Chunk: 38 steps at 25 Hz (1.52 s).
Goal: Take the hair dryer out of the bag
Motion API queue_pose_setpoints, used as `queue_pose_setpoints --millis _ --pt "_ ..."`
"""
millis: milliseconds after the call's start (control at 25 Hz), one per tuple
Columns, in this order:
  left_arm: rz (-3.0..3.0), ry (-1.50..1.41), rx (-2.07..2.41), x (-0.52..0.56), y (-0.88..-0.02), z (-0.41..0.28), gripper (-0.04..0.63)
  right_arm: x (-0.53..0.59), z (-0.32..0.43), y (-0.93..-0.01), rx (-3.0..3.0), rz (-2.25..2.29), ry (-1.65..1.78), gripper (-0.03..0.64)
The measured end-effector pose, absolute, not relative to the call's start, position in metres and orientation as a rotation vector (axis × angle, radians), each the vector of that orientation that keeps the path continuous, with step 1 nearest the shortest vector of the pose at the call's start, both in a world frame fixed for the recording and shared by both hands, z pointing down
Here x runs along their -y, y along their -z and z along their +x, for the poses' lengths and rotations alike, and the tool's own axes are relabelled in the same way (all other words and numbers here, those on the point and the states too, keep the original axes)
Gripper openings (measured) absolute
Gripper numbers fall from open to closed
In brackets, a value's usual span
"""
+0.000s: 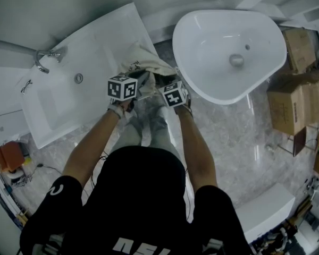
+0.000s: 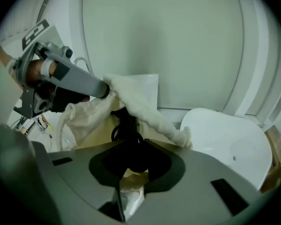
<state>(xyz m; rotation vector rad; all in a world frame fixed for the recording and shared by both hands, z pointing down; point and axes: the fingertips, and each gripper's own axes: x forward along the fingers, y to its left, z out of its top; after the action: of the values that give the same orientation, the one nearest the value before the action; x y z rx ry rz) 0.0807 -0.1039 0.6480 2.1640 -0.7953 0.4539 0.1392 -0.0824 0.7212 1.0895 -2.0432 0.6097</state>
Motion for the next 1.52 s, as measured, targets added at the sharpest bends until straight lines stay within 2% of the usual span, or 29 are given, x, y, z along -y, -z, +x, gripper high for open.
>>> queue_pose_setpoints --millis 320,680,920,1160,1520 --pt "2.210 -0.471 0.790 0.099 -0.642 0.084 0.032 0.076 0.143 -0.683 2.032 1.098 -0.701 0.065" --pt "2.218 -0.413 0.737 0.101 -0.638 0.053 0.166 0.071 0.149 -0.684 2.043 1.100 -0.725 0.064" --pt "2.206 -0.188 0.534 0.090 -0.618 0.030 0.176 0.071 0.151 -0.691 2.031 1.141 -0.782 0.066" --pt "2.086 -0.432 0.879 0.120 -0.690 -0.058 0.176 0.066 0.145 -0.699 2.021 1.150 -0.824 0.066" --pt "2.044 -0.610 0.859 0.119 -0.744 -0.078 0.176 0.066 0.145 -0.715 2.025 1.191 -0.830 0.066"
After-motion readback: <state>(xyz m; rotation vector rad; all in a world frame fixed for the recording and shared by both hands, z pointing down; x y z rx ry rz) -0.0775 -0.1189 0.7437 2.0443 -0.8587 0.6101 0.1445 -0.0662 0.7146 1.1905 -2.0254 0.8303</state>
